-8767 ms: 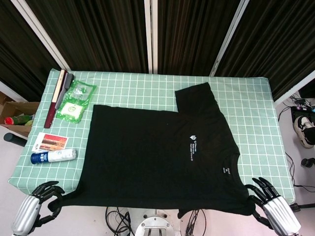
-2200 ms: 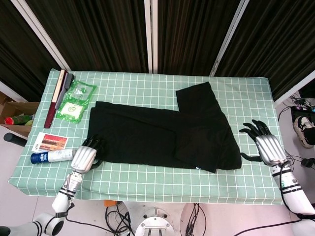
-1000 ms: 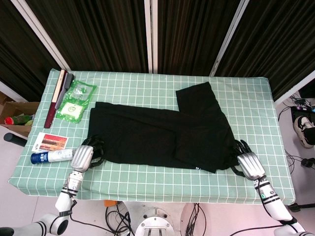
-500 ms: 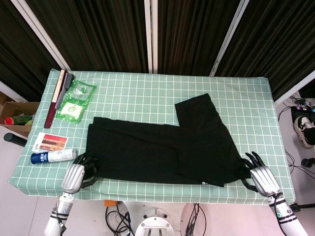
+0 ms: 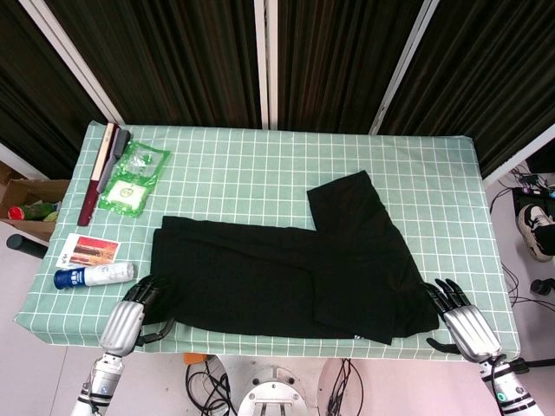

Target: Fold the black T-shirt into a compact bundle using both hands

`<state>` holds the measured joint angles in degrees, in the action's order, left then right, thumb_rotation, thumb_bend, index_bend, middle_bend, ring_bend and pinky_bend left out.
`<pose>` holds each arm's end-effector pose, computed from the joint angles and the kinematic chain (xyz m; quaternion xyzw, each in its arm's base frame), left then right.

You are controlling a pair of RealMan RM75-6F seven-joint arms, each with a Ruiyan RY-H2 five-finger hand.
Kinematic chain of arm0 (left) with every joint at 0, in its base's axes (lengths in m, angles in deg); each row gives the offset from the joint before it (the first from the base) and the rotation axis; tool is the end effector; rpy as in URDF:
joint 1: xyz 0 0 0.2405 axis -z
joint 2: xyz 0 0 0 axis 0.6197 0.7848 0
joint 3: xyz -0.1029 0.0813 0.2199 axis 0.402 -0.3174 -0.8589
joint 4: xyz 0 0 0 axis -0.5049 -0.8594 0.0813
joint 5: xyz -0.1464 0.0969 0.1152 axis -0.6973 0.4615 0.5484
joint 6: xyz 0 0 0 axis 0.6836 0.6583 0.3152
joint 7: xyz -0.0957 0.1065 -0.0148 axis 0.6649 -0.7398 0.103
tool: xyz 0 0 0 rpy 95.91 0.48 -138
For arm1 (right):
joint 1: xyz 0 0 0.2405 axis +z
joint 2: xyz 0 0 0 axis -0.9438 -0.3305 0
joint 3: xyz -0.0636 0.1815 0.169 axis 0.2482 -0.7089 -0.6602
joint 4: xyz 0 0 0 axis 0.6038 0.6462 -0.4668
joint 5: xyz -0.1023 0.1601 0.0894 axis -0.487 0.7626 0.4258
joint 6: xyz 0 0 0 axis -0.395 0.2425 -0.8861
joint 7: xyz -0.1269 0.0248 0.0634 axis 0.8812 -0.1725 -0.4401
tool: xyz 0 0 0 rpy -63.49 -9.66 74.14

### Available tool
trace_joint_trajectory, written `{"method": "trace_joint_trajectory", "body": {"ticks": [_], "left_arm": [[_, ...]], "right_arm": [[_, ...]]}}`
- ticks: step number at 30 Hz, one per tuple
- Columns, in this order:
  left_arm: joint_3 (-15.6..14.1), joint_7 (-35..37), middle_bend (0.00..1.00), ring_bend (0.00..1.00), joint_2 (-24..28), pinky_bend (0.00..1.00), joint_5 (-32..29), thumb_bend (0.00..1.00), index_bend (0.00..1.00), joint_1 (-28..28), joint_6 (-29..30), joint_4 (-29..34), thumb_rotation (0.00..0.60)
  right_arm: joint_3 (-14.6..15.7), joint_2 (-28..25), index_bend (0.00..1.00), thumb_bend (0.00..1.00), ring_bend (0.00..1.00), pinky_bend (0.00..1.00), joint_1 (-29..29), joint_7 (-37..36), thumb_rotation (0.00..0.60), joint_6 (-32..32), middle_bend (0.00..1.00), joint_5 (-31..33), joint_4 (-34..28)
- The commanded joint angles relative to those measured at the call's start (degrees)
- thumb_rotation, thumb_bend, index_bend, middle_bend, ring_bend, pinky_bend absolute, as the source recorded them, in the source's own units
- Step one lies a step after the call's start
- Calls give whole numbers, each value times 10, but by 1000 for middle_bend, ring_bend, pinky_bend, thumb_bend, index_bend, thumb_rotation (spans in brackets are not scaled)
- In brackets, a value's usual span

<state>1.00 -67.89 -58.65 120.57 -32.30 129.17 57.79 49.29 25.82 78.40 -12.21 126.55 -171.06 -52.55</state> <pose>-0.2609 0.1398 0.0095 -0.5931 -0.4919 -0.4751 0.4249 -0.3375 -0.1437 0.0869 0.7205 -0.3935 0.3641 0.4397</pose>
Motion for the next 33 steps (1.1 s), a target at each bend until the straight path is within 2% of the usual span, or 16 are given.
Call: {"method": "trace_joint_trajectory", "body": {"ticks": [1,4,6,9,12,16,20,24,33], "left_arm": [[18,-6,130,77,45,178,10,314,190,7,13,49,428],[34,-5,130,77,73,178,5,314,190,16,9,78,428],[51,-11,130,77,89,177,-5,314,193,24,4,91,431],[72,-26,130,77,105,177,-23,314,204,33,-7,106,437],[86,-34,130,77,115,177,-37,314,210,40,-17,116,452],[95,-40,130,77,119,176,-50,314,223,43,-26,119,464],[95,-50,130,77,118,173,-57,314,229,43,-34,115,479],[96,-51,130,77,117,171,-68,313,230,40,-40,112,483],[104,-32,130,77,116,171,-88,314,230,31,-38,107,491]], "right_arm": [[-16,-64,41,24,0,0,30,7,600,17,144,-26,-72],[-53,-95,88,75,0,7,76,-5,600,-16,180,-11,-119],[-92,-108,173,183,0,26,124,1,600,-77,233,23,-151],[-151,-101,258,245,1,52,202,21,600,-190,265,93,-169],[-203,-65,301,300,2,61,278,59,600,-297,265,168,-144],[-246,11,314,330,2,65,368,132,600,-412,265,266,-62],[-259,85,317,336,2,67,432,194,600,-485,263,344,33],[-260,153,320,349,2,68,479,239,600,-526,262,407,132],[-250,273,327,351,2,68,540,286,600,-584,259,471,322]]}}
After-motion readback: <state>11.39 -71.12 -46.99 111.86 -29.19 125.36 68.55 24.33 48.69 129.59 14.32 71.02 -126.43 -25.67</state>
